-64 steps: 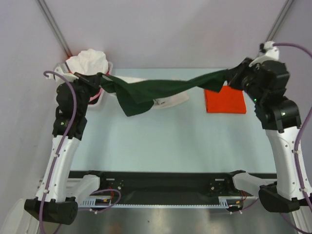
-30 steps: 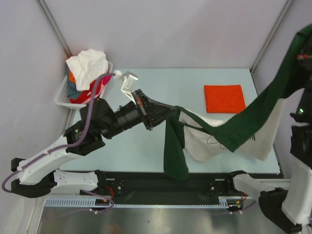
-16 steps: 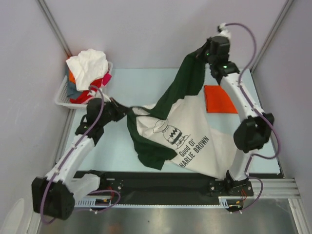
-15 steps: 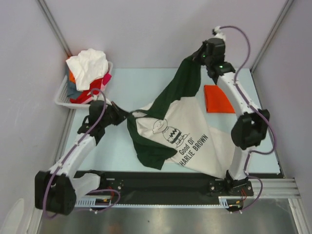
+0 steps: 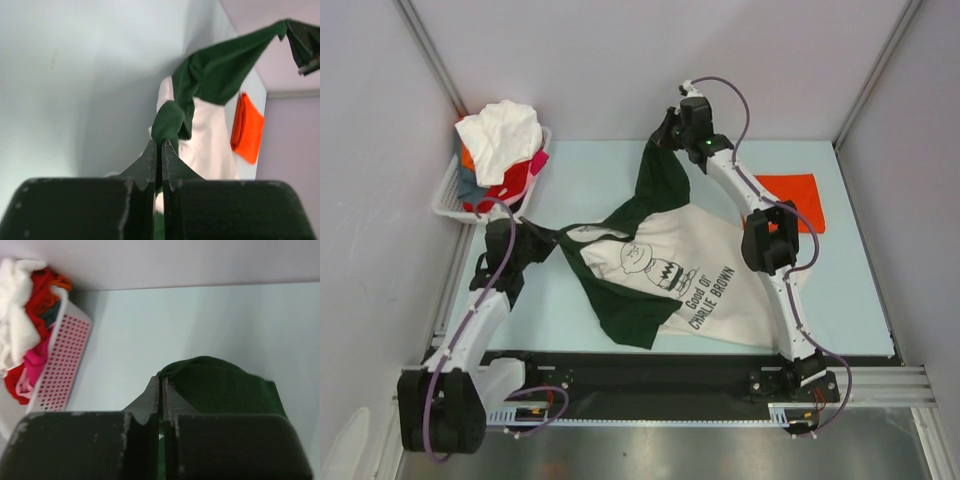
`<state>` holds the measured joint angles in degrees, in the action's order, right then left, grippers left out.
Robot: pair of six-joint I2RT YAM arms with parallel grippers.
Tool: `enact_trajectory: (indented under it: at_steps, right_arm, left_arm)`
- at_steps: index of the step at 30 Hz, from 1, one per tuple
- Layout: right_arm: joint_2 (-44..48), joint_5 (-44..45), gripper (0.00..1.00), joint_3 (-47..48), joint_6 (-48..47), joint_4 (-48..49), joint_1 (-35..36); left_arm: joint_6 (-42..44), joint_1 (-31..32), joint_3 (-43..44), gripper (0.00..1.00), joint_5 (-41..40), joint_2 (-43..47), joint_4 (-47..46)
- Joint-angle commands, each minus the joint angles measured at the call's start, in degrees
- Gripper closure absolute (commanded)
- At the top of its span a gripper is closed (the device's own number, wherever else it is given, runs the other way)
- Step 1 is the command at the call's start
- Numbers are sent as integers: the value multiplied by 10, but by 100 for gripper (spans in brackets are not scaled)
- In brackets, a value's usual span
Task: Fold and stack the t-shirts
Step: Flatten the tshirt out
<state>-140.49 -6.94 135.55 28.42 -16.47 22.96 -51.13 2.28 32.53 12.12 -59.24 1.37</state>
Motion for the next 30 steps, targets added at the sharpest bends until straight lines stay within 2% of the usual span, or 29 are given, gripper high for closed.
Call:
enact_trajectory:
  at_steps: [1, 4, 5, 6, 7, 8, 10, 12, 15, 16, 17, 20, 21, 22, 23, 26, 30]
  right_arm:
    - [12, -31, 100, 49, -23, 75, 31]
    - [3, -23, 100, 47, -22, 79, 45]
    - [-1, -25, 95, 48, -18, 72, 45]
    - [-11, -26, 82, 49, -15, 69, 43]
    - [-13, -38, 56, 44, -13, 65, 41]
    - [-14, -44, 44, 40, -13, 51, 33]
    - [-3, -42, 37, 23, -7, 18, 22]
    - [21, -32, 36, -20, -2, -29, -1]
    - [114, -6, 41, -179, -9, -28, -36]
    - [162, 16, 49, -219, -13, -23, -44]
    - [187, 24, 54, -303, -16, -11, -55]
    - [251, 36, 69, -411, -24, -4, -93]
    - [260, 35, 72, -432, -28, -5, -102]
    - [271, 33, 80, -445, -30, -6, -118]
    - [274, 34, 82, -466, -31, -11, -124]
    - [273, 45, 86, -480, -38, -23, -143]
    - [261, 69, 84, -484, -50, -39, -151]
  left_arm:
    - [-33, -21, -15, 100, -96, 53, 18]
    - [-46, -39, -21, 100, -119, 74, 29]
    - [-47, -39, -23, 100, -119, 75, 30]
    - [-47, -39, -21, 100, -134, 70, 30]
    - [-41, -39, -20, 100, -132, 63, 29]
    - [-36, -39, -15, 100, -127, 48, 30]
    - [-25, -39, -10, 99, -106, 32, 29]
    - [-20, -40, -10, 100, -104, 19, 29]
    - [-16, -40, -19, 99, -111, 30, 25]
    - [-12, -38, -20, 99, -114, 36, 25]
    - [-9, -38, -23, 99, -119, 52, 26]
    - [11, -27, -27, 94, -145, 94, 18]
    - [17, 7, -27, 91, -157, 105, 17]
    - [27, 18, -29, 89, -188, 115, 18]
    - [31, 30, -30, 86, -201, 133, 18]
    - [33, 55, -32, 82, -234, 149, 23]
    - [30, 56, -12, 70, -256, 142, 58]
